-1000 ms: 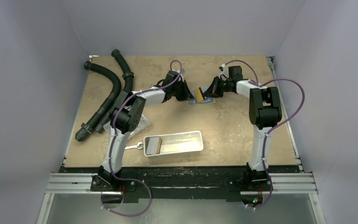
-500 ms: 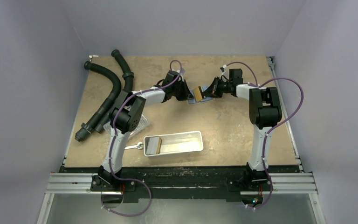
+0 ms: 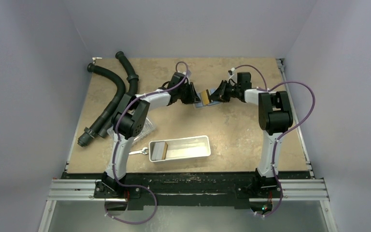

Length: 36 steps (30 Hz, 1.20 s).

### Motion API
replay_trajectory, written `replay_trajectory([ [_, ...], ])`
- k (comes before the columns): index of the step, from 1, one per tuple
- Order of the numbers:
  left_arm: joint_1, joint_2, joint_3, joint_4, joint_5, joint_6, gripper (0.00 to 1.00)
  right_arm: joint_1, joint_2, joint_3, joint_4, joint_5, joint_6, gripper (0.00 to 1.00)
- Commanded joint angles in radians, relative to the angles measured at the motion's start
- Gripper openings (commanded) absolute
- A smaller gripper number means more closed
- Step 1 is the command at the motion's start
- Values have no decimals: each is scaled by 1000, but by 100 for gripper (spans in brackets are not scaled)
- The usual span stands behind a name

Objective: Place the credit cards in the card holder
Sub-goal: Insert the credit card into the card holder.

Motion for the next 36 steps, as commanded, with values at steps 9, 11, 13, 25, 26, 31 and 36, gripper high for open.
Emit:
replay_trajectory([
  [9, 16, -89, -41, -132, -129, 99, 6, 69, -59, 152, -380, 303, -209, 41],
  [11, 16, -81, -47, -131, -130, 99, 4, 79, -71, 166, -413, 360, -229, 44],
  [13, 16, -71, -49, -132, -133, 102, 3, 92, -80, 184, -458, 435, -251, 49],
  [25, 16, -55, -55, -119, -121, 98, 0, 124, -79, 216, -469, 475, -305, 59],
  [26, 16, -54, -53, -119, -120, 97, 0, 124, -72, 216, -457, 450, -304, 58],
  [31, 16, -41, -41, -127, -119, 99, 0, 150, -54, 217, -413, 405, -310, 55],
  [36, 16, -15, -21, -144, -123, 101, 0, 195, -37, 233, -406, 392, -358, 49],
])
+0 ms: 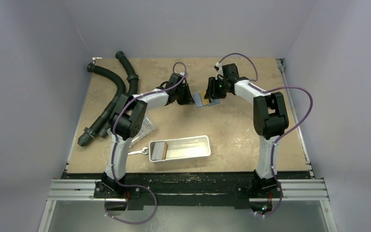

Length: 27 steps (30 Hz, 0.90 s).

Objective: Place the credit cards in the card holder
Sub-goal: Insert the credit card into the card holder.

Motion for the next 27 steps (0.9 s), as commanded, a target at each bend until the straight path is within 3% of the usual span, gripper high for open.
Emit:
replay_trajectory([
  [1, 6, 35, 13, -46, -24, 32, 0, 52, 39, 35, 27, -34, -62, 47],
  [5, 6, 44, 21, -49, -24, 33, 0, 68, 66, 42, 35, -95, -72, 44],
  [17, 6, 35, 30, -50, -16, 39, 0, 131, 65, 53, 36, -209, -159, 48],
  [27, 6, -6, 18, -65, -22, 58, 0, 103, -57, 77, -27, 128, 11, 55],
])
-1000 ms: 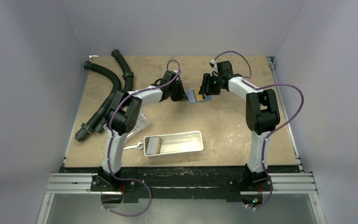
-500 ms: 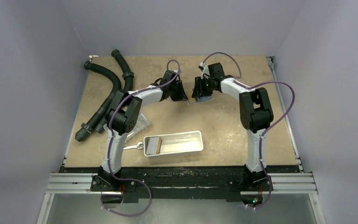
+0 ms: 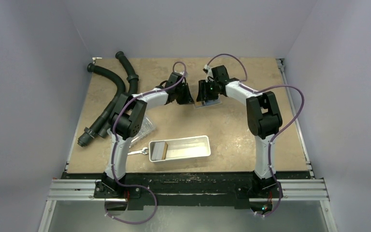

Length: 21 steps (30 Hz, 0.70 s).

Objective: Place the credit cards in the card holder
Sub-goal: Insert the credit card into the card holder.

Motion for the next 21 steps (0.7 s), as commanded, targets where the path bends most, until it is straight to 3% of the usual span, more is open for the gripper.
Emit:
replay_trajectory([
  [1, 0, -17, 4, -45, -29, 52, 0, 0, -136, 37, -53, 150, 98, 55],
  [5, 1, -49, 8, -60, -26, 65, 8, -48, -188, 32, -92, 198, 131, 56],
  [11, 9, -112, 23, -83, 11, 73, 35, -148, -193, -44, -26, 42, 137, 54],
  [21, 11, -71, 106, -198, -84, 136, 61, -151, -97, -21, -27, 33, 63, 58],
])
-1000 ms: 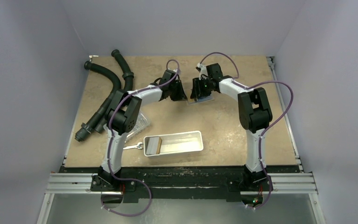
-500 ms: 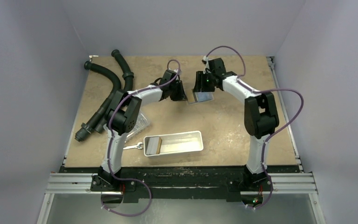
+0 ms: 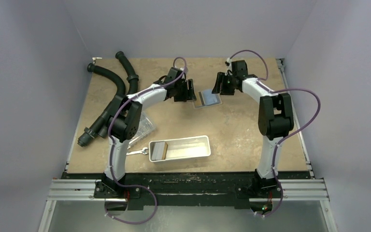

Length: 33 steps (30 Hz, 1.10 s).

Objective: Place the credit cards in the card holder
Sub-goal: Insert the credit card into the card holder, then close the card holder at the center of the board.

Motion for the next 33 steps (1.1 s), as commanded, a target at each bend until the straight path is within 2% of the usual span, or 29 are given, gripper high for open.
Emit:
replay_trajectory([
  [1, 10, 20, 79, -71, -69, 48, 63, 29, 15, 4, 11, -1, -51, 60],
  [3, 10, 49, 93, -83, -88, 52, 64, 47, 26, 3, 10, 57, -69, 64],
  [7, 10, 89, 104, -87, -112, 53, 63, 85, 86, 53, -39, 155, -98, 66],
  [12, 11, 137, 138, -89, -101, 45, 45, 116, 109, 70, -71, 280, -98, 63],
  [15, 13, 151, 144, -81, -110, 31, 32, 116, 109, 68, -84, 307, -87, 56],
  [17, 16, 149, 141, -78, -116, 27, 22, 116, 97, 55, -81, 304, -60, 48],
  [19, 16, 143, 133, -77, -127, 30, 16, 112, 83, 45, -76, 316, -49, 40],
  [22, 24, 133, 114, -80, -132, 38, 12, 96, 69, 38, -69, 313, -28, 25],
  [25, 34, 108, 84, -76, -115, 38, 12, 90, 57, 38, -67, 289, -28, 24],
  [29, 43, 42, 52, -62, -74, 49, 32, 91, 10, 4, -24, 187, -38, 36],
  [33, 57, -10, 47, -65, -30, 59, 47, 87, -26, -9, -21, 173, -27, 47],
])
